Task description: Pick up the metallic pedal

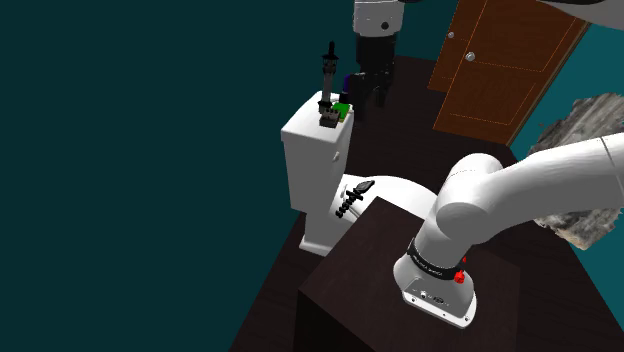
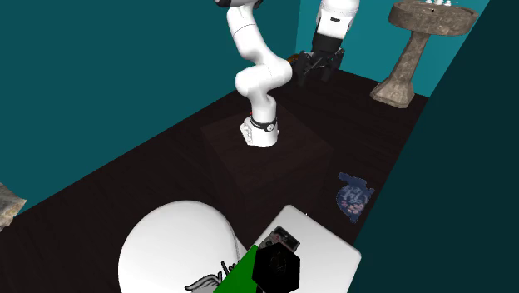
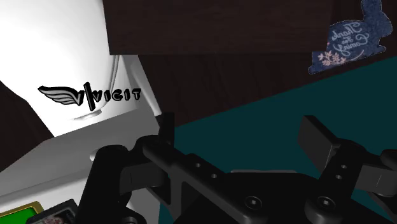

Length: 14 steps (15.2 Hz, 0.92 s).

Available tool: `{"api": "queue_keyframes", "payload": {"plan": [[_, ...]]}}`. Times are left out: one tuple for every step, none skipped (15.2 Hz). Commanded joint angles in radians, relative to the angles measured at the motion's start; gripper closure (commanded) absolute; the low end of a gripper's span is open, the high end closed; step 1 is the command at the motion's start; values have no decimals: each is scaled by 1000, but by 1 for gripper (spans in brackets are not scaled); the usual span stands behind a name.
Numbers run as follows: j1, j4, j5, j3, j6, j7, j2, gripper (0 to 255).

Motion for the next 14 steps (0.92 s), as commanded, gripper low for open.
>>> {"api": "queue_keyframes", "payload": {"plan": [[0,0,0,0,0,0,0,0],[-10,-14,-11,3,39,14,15,0],[-20,-26,-23,6,78,29,32,0],[-30,-37,-34,9,117,44,50,0],[-41,-47,-47,12,156,59,70,0],[-52,-55,-59,14,194,76,90,0],[-64,-62,-72,16,232,92,112,0],[-75,-67,-86,18,270,109,134,0],[-88,-71,-100,21,307,127,158,0],[-100,-74,-115,23,343,145,182,0],[-113,-75,-130,24,378,164,208,0],[-126,-74,-146,26,413,184,234,0],[-139,-72,-163,28,447,204,261,0],[-153,-69,-180,29,479,225,288,0]]}}
